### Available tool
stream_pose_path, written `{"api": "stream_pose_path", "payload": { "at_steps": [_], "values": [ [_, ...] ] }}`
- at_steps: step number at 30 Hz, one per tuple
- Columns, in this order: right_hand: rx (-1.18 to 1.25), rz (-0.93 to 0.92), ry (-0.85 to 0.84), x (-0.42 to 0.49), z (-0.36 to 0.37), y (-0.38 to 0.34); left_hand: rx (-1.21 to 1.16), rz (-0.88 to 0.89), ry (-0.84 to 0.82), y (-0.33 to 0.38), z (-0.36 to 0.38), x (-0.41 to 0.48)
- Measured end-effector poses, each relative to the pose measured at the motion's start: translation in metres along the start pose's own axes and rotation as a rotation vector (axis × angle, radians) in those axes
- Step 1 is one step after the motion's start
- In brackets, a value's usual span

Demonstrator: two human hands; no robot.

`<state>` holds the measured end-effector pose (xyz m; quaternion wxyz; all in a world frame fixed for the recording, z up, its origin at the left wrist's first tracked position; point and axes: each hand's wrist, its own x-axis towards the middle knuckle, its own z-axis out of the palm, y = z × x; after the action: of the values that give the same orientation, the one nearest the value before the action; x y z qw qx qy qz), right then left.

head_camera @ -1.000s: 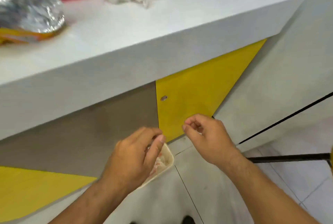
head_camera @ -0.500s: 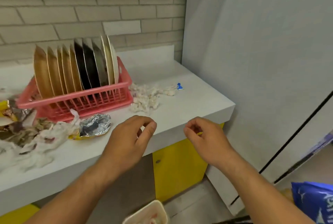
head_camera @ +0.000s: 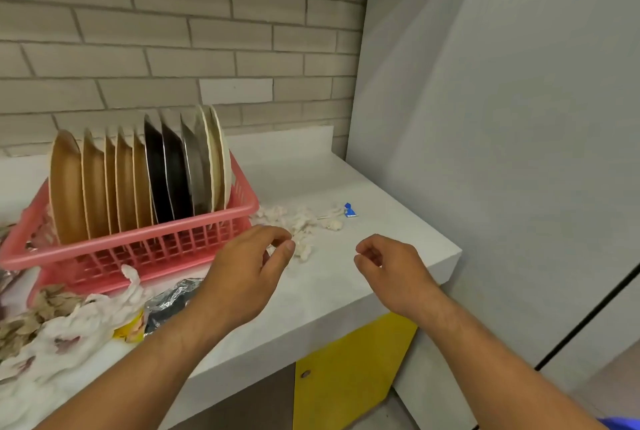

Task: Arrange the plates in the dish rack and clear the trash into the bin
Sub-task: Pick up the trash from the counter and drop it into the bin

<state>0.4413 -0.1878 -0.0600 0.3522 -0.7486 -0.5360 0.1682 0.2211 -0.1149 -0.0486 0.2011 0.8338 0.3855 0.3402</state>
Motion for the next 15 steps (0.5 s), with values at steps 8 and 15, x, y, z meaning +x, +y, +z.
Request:
{"api": "stream_pose_path", "payload": {
  "at_steps": [8, 15],
  "values": [
    [-0.092, 0.097, -0.02, 0.059, 0.005, 0.021, 0.061, 0.0, -0.045, -0.016, 0.016, 0.049],
    [-0.207, 0.131, -0.129, 0.138, 0.017, 0.065, 0.162, -0.017, -0.048, -0.022, 0.06, 0.103]
  ]
}}
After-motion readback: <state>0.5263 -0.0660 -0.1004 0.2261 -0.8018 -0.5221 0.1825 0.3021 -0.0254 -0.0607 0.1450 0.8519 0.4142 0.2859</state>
